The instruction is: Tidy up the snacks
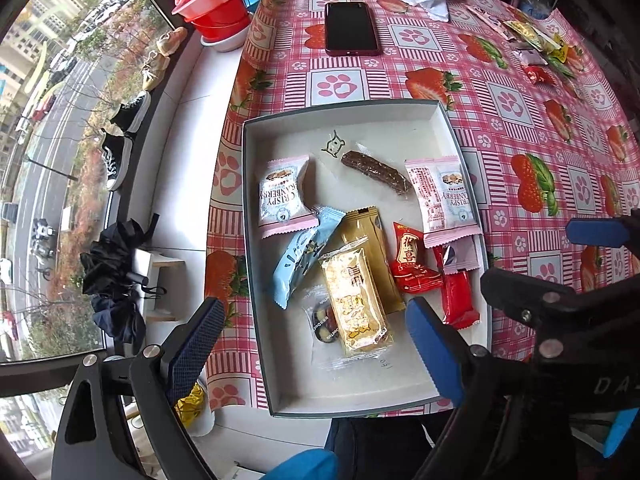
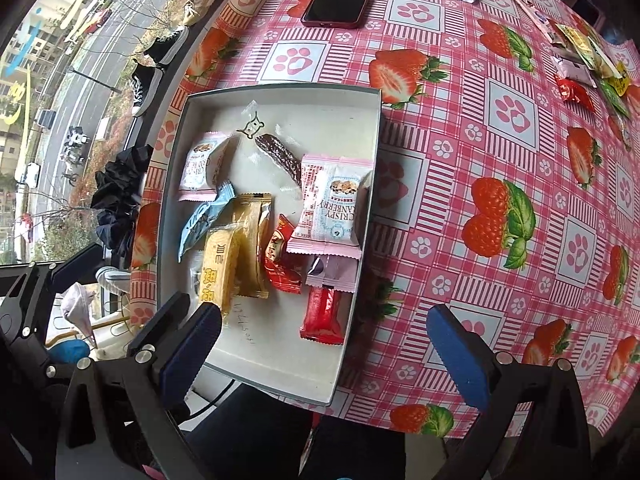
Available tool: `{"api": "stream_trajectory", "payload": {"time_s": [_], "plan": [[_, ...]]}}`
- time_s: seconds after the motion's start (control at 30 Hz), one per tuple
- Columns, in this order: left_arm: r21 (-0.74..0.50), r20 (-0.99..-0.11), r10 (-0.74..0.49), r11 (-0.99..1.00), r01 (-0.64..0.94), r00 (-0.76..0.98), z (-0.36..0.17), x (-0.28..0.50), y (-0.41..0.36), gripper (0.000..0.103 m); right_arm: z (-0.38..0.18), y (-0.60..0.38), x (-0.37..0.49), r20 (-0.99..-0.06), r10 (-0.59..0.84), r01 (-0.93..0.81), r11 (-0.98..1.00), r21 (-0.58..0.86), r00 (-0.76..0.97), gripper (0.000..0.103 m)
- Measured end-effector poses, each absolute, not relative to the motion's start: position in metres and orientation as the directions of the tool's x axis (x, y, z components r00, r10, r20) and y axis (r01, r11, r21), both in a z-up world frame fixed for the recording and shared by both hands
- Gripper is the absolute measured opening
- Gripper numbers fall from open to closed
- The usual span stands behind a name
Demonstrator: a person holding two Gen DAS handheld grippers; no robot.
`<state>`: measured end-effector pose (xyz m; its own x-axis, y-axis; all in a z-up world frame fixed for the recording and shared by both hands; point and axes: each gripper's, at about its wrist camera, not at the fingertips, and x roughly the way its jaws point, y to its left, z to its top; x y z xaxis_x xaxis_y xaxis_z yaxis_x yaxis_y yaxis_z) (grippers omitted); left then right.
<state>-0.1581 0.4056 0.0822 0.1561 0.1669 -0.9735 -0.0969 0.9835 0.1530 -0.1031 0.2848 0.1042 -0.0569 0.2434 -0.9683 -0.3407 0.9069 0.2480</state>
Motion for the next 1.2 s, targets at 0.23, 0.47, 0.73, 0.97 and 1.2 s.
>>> {"api": "stream_trajectory", "payload": {"time_s": [0.23, 0.47, 0.73, 0.97, 1.2], "plan": [[0.136, -0.977, 0.148, 0.987, -0.088, 0.152, 0.088, -0.168, 0.398, 0.094, 0.1, 0.279, -0.113, -0.968, 0.23, -0.327, 0.912, 0.249, -0.095, 0.103], [0.154, -0.975, 0.157, 0.988, -0.03, 0.158, 0.083, -0.167, 0.41, 0.094, 0.105, 0.291, -0.112, -0.964, 0.255, -0.279, 0.923, 0.264, -0.068, 0.103], [0.163, -0.976, 0.156, 0.986, 0.028, 0.155, 0.077, -0.162, 0.418, 0.094, 0.108, 0.303, -0.109, -0.968, 0.246, -0.25, 0.935, 0.251, -0.052, 0.103], [0.124, -0.981, 0.117, 0.991, 0.04, 0.152, 0.073, -0.158, 0.426, 0.094, 0.099, 0.307, -0.109, -0.973, 0.218, -0.233, 0.945, 0.229, -0.07, 0.103], [0.046, -0.985, 0.036, 0.997, 0.056, 0.168, 0.075, -0.158, 0.433, 0.094, 0.099, 0.315, -0.11, -0.974, 0.21, -0.235, 0.946, 0.223, -0.08, 0.103]]}}
